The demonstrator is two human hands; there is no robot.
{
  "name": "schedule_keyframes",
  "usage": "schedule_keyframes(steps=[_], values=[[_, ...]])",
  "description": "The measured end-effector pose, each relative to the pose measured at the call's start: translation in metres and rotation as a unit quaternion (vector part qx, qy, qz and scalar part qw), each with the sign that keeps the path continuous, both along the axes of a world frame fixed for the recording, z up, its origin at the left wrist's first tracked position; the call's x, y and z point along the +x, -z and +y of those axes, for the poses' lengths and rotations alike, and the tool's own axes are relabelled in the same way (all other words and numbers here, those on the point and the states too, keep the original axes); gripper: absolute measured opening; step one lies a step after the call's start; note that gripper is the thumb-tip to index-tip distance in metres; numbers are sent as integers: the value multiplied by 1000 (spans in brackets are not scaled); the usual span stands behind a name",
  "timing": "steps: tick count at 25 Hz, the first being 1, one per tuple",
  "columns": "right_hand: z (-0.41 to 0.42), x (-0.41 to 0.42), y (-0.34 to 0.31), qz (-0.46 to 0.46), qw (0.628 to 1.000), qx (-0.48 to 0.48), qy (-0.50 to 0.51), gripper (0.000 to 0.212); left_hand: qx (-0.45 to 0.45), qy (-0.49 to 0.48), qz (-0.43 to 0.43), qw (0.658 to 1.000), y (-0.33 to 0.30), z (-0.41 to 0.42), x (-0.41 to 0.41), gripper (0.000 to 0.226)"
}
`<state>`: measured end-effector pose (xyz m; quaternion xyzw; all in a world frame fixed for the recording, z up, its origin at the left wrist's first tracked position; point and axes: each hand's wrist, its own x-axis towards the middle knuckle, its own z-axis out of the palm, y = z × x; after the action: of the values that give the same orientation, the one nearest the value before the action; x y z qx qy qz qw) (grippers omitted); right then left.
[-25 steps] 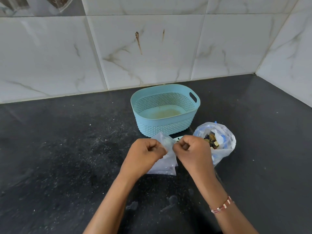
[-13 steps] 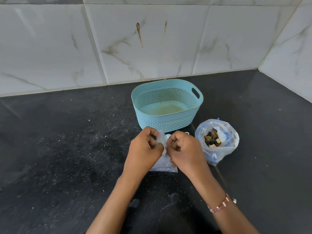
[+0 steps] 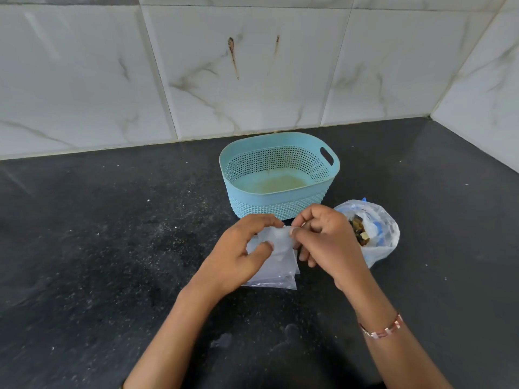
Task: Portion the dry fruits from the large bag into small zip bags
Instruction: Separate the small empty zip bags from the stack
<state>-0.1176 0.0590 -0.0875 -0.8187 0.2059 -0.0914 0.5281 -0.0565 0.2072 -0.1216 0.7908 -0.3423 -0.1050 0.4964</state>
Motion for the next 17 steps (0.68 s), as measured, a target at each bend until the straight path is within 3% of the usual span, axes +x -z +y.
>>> schedule_keyframes(steps=[5, 10, 12, 14, 17], values=[[1, 5, -9, 7, 999, 21, -32, 3, -13, -1, -13, 1000, 12, -3, -6, 61], [-7, 9, -20, -13, 996, 10, -84, 18, -52, -51, -10, 997, 18, -6, -6, 43], [-21, 17, -14, -36, 994, -84, -55, 16, -51, -53, 8, 997, 19, -3, -3, 48], [-37, 28, -2, -13, 969, -243, -51, 10, -41, -46, 25, 998, 21, -2, -1, 55], [-46, 41, 21, 85, 870, -462, -151, 16, -30, -34, 50, 998, 26, -3, 2, 65]])
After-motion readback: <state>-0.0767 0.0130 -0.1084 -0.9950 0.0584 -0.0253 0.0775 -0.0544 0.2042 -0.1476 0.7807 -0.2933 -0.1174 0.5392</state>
